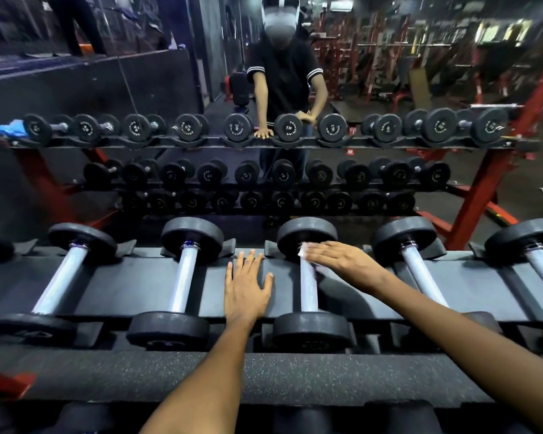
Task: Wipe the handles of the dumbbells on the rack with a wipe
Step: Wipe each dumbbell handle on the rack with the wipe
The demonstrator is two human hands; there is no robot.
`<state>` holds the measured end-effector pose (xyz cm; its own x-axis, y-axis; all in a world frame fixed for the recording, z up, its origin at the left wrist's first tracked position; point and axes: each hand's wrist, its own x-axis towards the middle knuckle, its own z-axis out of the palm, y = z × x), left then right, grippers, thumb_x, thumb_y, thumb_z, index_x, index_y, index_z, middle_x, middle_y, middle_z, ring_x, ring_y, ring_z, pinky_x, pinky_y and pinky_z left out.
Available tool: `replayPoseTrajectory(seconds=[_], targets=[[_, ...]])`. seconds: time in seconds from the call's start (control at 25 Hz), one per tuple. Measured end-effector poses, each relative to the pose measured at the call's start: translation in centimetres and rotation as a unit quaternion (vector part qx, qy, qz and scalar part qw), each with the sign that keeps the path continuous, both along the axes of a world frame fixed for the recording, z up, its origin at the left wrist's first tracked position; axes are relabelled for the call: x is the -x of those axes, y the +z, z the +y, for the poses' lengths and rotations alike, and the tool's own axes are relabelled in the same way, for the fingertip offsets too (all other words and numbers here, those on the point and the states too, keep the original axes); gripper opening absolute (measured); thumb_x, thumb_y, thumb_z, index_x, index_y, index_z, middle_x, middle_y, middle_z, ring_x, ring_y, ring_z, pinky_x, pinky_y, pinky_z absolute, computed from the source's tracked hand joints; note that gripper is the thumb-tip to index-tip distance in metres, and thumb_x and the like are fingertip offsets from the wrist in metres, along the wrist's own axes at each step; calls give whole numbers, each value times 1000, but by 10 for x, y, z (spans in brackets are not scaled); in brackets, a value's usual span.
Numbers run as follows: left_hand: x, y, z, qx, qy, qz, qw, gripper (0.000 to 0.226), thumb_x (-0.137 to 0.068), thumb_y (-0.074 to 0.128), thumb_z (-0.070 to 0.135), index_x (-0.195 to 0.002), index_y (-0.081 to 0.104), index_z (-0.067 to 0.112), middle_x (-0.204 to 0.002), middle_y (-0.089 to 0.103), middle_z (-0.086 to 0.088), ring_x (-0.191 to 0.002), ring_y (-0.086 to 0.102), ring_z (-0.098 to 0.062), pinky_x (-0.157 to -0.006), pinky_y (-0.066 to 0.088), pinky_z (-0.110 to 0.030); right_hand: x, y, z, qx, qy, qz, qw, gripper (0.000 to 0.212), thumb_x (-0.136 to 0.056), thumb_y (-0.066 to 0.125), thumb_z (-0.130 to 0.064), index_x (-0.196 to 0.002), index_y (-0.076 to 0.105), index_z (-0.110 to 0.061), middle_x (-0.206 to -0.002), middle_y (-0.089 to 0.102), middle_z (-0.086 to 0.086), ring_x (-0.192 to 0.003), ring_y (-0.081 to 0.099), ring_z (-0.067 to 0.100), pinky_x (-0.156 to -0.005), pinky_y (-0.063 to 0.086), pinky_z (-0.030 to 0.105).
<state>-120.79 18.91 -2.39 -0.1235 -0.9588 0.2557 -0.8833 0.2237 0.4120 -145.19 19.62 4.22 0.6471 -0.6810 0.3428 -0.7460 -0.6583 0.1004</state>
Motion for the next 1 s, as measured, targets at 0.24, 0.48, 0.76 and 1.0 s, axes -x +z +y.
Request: replayPoseTrajectory(seconds=[0.24,0.48,0.76,1.0], targets=[[1,0,-1,6,3,3,1000,58,-98,37,47,-152,26,29,-160,19,9,-149,2,-9,-121,-8,-33,-29,9,11,-304,-368,-511,715,15,-86,49,1,-73,57,0,-52,47,9,-49,51,20,-63,57,39],[1,-1,-3,13,3,4,1000,57,-98,38,46,-151,28,28,-160,21,9,-149,4,-10,-121,-6,-32,-71,57,2,-518,-327,-604,509,2,-89,57,-10,-88,57,-11,-88,48,0,-84,46,14,-80,38,28],[1,-1,-4,11,1,-6,1000,58,-99,37,46,-152,25,29,-160,19,9,-149,1,-10,-121,-6,-32,-82,56,-4,-520,-343,-606,494,6,-85,61,-10,-90,58,-12,-91,55,3,-74,49,12,-59,40,25],[1,0,-2,7,3,-3,1000,58,-99,37,47,-152,25,29,-160,18,9,-149,2,-10,-121,-6,-33,-81,54,-5,-523,-363,-601,482,7,-80,64,-14,-82,57,-14,-82,48,3,-77,46,16,-69,39,27]])
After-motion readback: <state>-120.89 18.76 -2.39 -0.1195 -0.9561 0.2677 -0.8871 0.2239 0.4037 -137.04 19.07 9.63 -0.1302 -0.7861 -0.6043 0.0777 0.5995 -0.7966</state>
